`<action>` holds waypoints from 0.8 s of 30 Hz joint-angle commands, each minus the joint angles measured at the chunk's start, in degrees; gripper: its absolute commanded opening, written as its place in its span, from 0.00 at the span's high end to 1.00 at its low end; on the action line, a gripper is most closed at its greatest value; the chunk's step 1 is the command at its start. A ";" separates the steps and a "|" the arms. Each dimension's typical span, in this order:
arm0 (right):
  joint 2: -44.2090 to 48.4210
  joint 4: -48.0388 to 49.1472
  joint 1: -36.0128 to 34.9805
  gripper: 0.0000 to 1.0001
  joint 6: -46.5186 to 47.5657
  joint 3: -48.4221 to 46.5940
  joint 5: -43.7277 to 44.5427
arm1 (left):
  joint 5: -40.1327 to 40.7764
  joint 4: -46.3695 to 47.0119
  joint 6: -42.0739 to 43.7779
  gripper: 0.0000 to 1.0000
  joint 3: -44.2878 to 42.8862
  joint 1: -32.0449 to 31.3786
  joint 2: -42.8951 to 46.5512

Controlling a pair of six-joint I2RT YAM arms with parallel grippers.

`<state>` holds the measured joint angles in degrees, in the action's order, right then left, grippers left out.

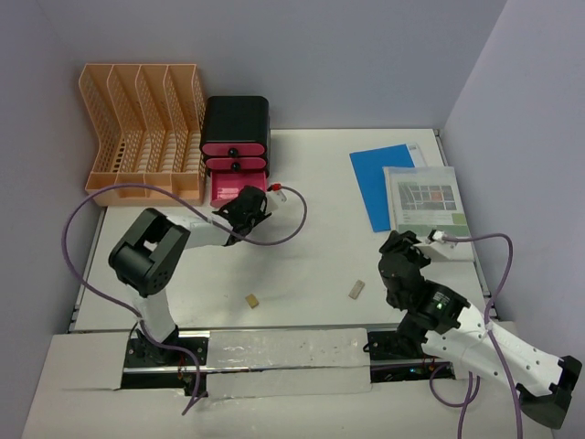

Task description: Organize the desk

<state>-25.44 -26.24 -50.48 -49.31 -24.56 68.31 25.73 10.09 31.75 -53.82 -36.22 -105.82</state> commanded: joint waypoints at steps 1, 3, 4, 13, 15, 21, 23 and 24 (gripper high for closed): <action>-1.75 0.82 0.18 0.47 2.50 -3.46 -2.01 | -11.12 -12.94 -6.64 0.41 -0.81 -1.11 9.06; -2.59 1.36 0.15 0.42 3.69 -4.09 -3.90 | -16.17 -18.31 -8.34 0.40 -1.86 -1.33 14.23; -3.03 1.71 0.16 0.40 4.21 -4.48 -4.84 | -18.35 -21.72 -9.11 0.40 -2.63 -1.44 16.14; -5.77 2.37 0.21 0.36 6.12 -6.65 -14.83 | -35.77 -43.47 -12.91 0.28 -5.08 -2.18 28.43; -6.56 2.19 0.21 0.35 6.05 -6.99 -16.68 | -39.57 -47.62 -13.22 0.15 -3.15 -3.68 29.94; -10.67 0.80 0.17 0.35 4.82 -8.68 -20.72 | -37.65 -50.05 -13.46 0.01 5.83 -13.18 33.92; -12.12 0.06 0.12 0.35 4.41 -9.43 -21.32 | -38.83 -50.85 -12.33 0.01 6.89 -14.21 34.14; -12.59 -0.28 0.14 0.35 4.17 -9.70 -21.66 | -38.92 -51.16 -11.81 0.01 7.38 -15.04 33.87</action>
<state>-36.11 -25.55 -50.48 -44.04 -30.81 48.84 -11.24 -37.47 19.10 -47.84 -49.51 -73.69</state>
